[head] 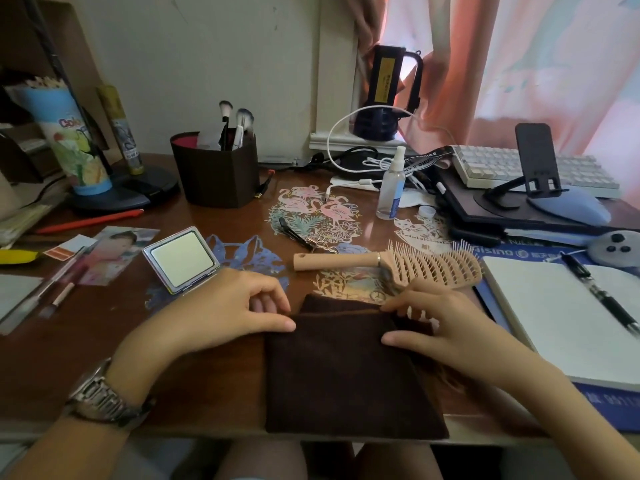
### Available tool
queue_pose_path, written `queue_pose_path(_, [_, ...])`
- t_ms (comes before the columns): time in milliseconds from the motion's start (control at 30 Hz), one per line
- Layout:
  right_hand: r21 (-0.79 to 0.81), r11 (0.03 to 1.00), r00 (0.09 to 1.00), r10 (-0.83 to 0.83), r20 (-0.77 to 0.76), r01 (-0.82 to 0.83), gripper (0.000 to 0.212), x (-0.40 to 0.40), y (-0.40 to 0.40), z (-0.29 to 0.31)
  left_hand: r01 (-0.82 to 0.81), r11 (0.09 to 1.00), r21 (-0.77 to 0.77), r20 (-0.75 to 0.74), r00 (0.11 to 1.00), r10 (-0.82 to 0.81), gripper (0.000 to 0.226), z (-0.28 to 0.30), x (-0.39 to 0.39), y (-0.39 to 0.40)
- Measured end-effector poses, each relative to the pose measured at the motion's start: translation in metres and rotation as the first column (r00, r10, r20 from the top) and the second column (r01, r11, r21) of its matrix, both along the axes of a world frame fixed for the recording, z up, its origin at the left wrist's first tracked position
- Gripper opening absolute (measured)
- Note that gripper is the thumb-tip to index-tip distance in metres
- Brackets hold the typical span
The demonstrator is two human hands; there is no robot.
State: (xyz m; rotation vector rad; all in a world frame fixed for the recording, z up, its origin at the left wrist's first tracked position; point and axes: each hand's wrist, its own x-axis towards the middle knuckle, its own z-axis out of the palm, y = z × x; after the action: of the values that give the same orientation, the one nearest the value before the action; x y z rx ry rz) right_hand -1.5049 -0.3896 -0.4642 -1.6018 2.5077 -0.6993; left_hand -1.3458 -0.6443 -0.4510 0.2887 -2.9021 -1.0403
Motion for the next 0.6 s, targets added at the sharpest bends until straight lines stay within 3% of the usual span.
queue_pose_path(300, [0.167, 0.983, 0.985, -0.100, 0.143, 0.076, 0.031, 0.009, -0.012, 0.013, -0.032, 0.998, 0.059, 0.110, 0.994, 0.026, 0.018, 0.000, -0.005, 0.002])
queue_pose_path(433, [0.056, 0.993, 0.964, -0.113, 0.242, 0.102, 0.019, 0.014, -0.013, 0.011, -0.007, 1.000, 0.030, 0.134, 0.991, 0.003, 0.014, 0.000, -0.009, 0.001])
queue_pose_path(600, [-0.080, 0.983, 0.963, -0.142, 0.231, 0.164, 0.015, 0.019, -0.009, 0.010, -0.003, 0.997, 0.076, 0.068, 0.998, -0.002, 0.011, 0.003, -0.009, 0.004])
